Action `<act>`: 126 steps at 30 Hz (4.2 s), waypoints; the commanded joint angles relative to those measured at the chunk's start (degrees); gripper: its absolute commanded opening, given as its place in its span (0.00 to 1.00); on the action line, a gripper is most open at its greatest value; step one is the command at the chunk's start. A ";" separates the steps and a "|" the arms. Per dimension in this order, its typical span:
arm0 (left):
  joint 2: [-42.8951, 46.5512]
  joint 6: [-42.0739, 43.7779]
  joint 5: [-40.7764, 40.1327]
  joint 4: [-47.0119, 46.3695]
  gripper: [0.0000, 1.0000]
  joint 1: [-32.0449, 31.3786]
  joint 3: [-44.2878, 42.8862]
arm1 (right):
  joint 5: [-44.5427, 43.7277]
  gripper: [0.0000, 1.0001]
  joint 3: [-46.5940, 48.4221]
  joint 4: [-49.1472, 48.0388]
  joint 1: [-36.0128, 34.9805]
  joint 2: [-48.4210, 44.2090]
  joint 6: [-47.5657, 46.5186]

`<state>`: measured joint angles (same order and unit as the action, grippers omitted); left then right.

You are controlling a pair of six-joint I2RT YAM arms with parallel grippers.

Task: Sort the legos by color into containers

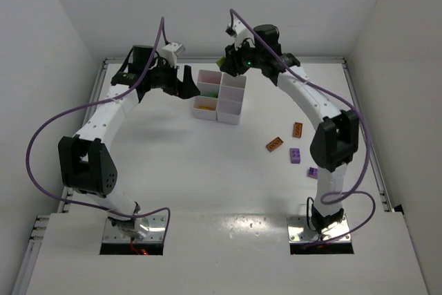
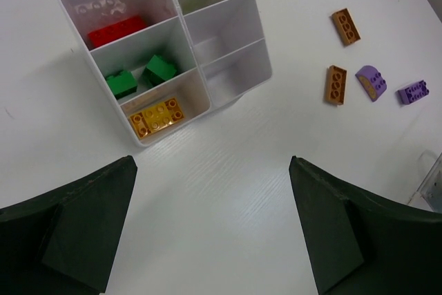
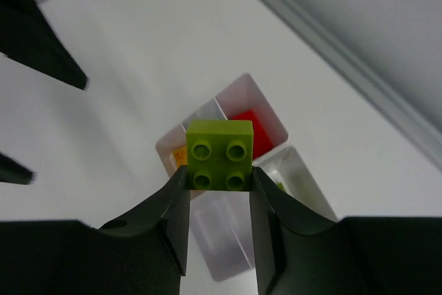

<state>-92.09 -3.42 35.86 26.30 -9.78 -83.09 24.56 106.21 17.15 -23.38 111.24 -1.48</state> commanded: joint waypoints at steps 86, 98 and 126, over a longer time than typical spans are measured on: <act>-7.05 2.37 -20.65 -6.88 1.00 -31.97 -1.11 | -21.47 0.69 -34.50 14.05 27.86 -0.51 20.02; -11.79 2.37 -23.64 -7.41 1.00 -34.78 -3.83 | -25.34 0.44 -30.98 12.38 26.19 4.68 19.49; -35.34 2.37 -18.00 -11.36 1.00 -44.45 -20.26 | -20.16 0.00 -18.77 18.80 32.87 -4.45 19.05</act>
<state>-125.73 -1.50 16.97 16.23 -52.49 -100.36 3.11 84.29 34.68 8.45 109.32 16.36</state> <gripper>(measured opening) 0.997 0.328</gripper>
